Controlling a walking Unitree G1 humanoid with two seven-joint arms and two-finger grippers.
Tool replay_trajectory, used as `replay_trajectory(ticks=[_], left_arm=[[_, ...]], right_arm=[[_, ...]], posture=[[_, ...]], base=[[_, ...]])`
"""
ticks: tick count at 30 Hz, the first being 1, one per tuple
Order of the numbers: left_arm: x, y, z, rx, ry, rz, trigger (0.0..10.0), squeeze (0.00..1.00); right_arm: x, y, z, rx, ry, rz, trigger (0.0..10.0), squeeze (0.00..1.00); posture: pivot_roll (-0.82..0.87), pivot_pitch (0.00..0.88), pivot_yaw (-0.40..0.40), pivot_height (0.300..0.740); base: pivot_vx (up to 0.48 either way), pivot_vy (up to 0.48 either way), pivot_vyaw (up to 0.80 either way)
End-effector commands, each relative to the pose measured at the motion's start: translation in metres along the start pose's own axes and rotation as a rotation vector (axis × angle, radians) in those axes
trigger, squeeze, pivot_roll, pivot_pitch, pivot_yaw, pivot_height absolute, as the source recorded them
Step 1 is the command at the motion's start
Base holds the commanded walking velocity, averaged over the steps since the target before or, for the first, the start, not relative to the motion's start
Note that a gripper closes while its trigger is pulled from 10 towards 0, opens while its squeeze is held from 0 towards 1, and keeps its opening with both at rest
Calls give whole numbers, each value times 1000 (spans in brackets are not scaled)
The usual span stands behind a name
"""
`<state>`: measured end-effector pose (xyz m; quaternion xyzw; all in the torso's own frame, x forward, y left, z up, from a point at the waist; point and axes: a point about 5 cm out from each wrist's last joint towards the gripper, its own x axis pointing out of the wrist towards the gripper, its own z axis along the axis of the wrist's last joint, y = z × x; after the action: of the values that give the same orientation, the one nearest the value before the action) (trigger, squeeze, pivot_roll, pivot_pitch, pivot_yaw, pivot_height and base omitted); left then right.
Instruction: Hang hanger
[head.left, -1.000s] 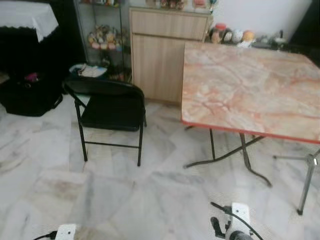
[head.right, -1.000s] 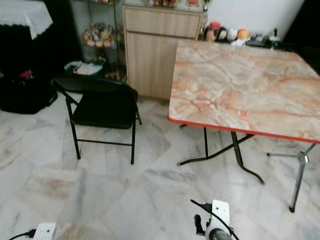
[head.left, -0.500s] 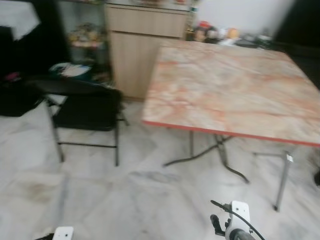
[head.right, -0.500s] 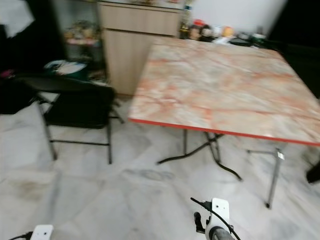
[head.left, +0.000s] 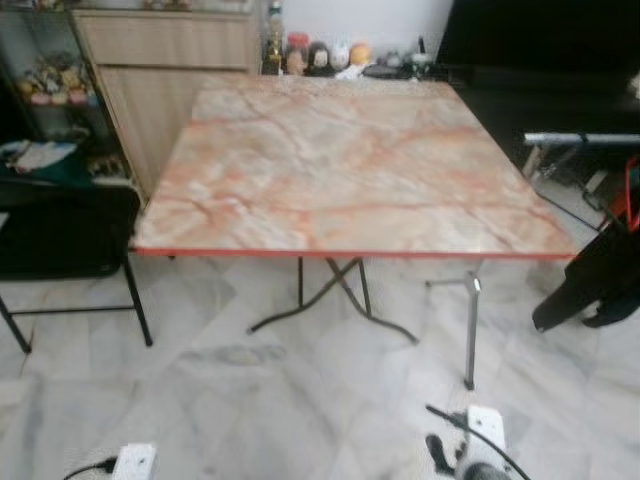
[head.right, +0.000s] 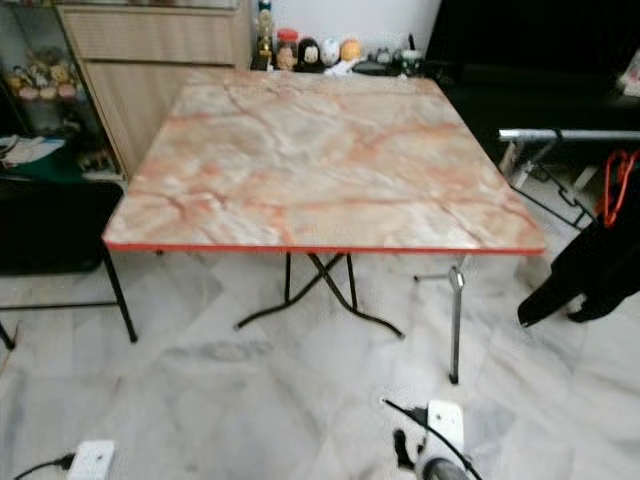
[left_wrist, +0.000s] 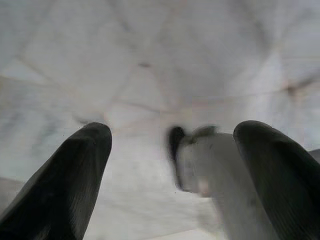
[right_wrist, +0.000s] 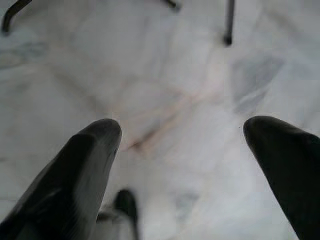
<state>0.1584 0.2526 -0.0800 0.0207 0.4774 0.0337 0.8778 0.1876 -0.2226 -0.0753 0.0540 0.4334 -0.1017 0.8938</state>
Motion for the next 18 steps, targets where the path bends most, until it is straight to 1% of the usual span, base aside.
replay_trajectory(ticks=[1, 18], left_arm=[[-2, 6, -6, 21, 24, 14, 10000, 0], [-3, 11, -3, 33, 21, 20, 10000, 0]], right_arm=[[1, 7, 1, 13, -7, 10, 10000, 0], [2, 13, 4, 38, -17, 14, 10000, 0]], posture=[[-60, 0, -65, 740], [-60, 0, -36, 740]], base=[[0, -461, 0], [0, -459, 0]])
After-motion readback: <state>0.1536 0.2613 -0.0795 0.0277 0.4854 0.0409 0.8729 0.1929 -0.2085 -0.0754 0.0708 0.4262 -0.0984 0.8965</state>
